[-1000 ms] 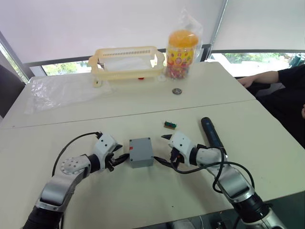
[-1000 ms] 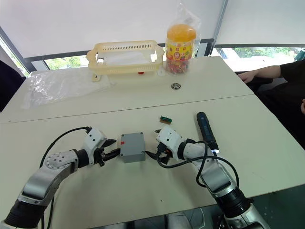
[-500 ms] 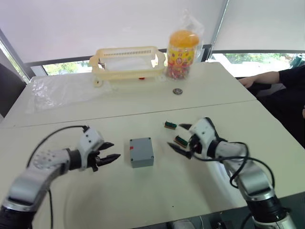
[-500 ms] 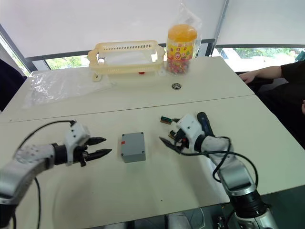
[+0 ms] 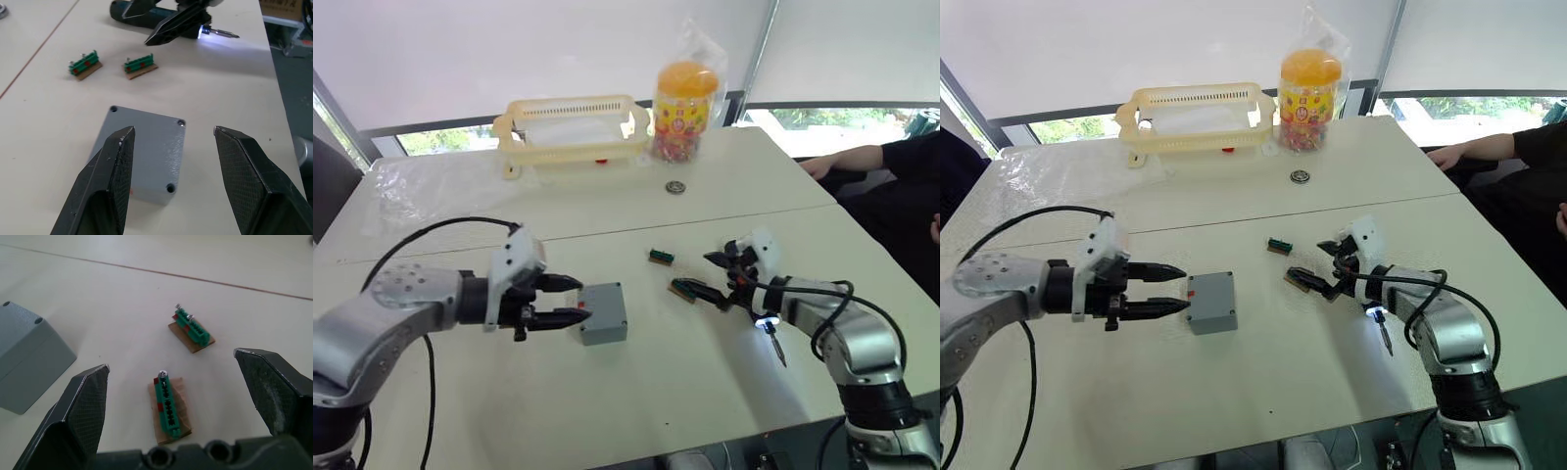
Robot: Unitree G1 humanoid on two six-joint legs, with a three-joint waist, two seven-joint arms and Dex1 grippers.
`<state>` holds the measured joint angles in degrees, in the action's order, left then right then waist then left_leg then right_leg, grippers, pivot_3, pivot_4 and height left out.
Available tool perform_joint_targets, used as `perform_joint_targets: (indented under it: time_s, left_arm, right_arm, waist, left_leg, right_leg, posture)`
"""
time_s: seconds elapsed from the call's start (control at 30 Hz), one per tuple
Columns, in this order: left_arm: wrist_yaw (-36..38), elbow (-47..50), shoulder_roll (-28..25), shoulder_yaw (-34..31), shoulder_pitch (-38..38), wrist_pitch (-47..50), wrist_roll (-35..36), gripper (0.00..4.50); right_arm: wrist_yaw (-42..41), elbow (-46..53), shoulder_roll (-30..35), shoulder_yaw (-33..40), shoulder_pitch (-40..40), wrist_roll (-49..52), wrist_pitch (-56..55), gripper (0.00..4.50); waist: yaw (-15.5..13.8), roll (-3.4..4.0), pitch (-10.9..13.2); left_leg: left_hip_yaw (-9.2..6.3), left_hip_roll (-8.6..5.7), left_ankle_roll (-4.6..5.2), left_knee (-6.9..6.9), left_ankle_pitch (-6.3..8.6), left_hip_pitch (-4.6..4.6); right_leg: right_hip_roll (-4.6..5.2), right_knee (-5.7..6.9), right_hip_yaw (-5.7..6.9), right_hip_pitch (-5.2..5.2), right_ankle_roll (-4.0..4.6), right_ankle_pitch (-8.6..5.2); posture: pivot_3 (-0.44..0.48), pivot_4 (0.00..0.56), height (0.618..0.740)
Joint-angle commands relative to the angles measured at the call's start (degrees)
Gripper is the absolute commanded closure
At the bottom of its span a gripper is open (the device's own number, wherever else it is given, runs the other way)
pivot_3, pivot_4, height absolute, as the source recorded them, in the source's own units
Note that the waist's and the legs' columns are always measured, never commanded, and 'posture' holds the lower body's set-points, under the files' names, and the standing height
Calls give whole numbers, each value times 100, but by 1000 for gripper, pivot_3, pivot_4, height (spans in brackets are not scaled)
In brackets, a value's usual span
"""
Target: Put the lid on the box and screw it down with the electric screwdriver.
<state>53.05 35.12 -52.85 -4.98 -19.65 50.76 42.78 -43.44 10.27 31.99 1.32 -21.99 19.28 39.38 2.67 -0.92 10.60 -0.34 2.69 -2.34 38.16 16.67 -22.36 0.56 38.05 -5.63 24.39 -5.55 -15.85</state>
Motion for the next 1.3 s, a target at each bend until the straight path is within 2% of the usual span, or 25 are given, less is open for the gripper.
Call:
perform_joint_targets:
  time_s: [0.03,0.07,0.13,0.37,0.77,0.87,0.97,1.3]
  left_arm:
    - [-236,177,69,56,19,-14,-28,1931]
    - [-308,192,97,103,60,-30,-76,1931]
    - [-420,232,155,121,129,-14,-57,1931]
    - [-662,381,182,62,213,125,130,1931]
    - [-799,383,164,167,267,90,88,1931]
    - [-796,352,172,208,279,42,43,1931]
    - [-784,317,172,225,277,6,3,1931]
    - [-752,271,192,242,280,-64,-75,1931]
  right_arm:
    - [-65,-436,-24,-163,-205,-233,-648,538]
    - [-64,-605,-62,-221,-227,-294,-806,883]
    - [-98,-837,-116,-309,-252,-360,-1051,1864]
    - [-120,-1296,-318,-413,-324,-443,-1456,1864]
    - [-46,-1301,-518,-435,-256,-475,-1572,1864]
    - [-38,-1287,-508,-493,-216,-554,-1580,2730]
    - [-75,-1262,-469,-555,-169,-626,-1606,4369]
    - [-22,-1181,-475,-507,-142,-621,-1603,4448]
  waist:
    - [-3,0,0]
    - [-3,0,0]
    - [-4,0,0]
    - [-7,0,0]
    - [-7,0,0]
    - [-8,0,0]
    - [-8,0,0]
    - [-9,0,0]
  left_leg:
    - [0,0,0,0,0,0]
    - [1,0,0,0,0,0]
    - [1,0,0,0,0,0]
    - [0,0,-3,1,-1,-1]
    - [0,0,-4,1,-2,-1]
    - [0,0,-4,1,-2,-1]
    - [0,0,-4,1,-2,0]
    - [0,0,-5,1,-3,0]
  right_leg:
    - [0,0,0,0,0,0]
    - [0,0,0,0,0,0]
    - [0,-1,0,0,0,0]
    - [1,1,0,0,0,0]
    - [1,1,0,0,0,0]
    - [1,1,0,0,0,0]
    - [1,1,0,0,0,0]
    - [1,1,0,0,0,0]
  posture:
    - [0,150,740]
    - [0,150,740]
    - [0,150,740]
    - [0,150,740]
    - [0,150,740]
    - [0,150,740]
    - [0,150,740]
    - [0,150,740]
